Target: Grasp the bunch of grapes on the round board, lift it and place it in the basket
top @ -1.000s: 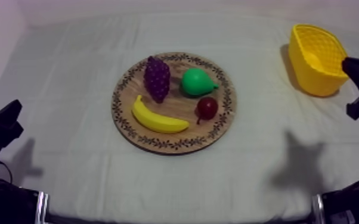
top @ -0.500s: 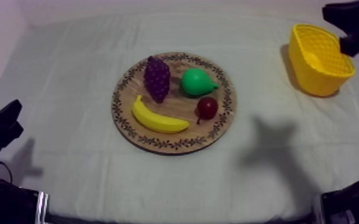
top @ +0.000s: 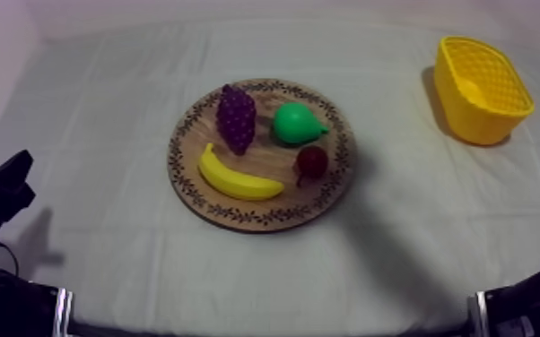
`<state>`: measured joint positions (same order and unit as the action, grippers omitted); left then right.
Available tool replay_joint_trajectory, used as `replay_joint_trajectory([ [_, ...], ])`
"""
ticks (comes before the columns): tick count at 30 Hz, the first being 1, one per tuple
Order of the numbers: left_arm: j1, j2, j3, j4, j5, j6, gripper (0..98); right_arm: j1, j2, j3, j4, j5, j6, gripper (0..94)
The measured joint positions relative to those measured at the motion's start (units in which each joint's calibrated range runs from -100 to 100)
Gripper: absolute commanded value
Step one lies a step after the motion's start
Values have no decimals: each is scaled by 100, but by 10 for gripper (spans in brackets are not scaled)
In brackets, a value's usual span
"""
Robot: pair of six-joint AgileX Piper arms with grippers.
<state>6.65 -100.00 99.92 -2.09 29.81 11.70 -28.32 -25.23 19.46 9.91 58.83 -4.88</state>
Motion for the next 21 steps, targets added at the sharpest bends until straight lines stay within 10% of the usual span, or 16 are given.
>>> replay_joint_trajectory([
  [21,0,0,0,0,0,0,1,-780,3049,-3492,935,2205,-1644,2],
])
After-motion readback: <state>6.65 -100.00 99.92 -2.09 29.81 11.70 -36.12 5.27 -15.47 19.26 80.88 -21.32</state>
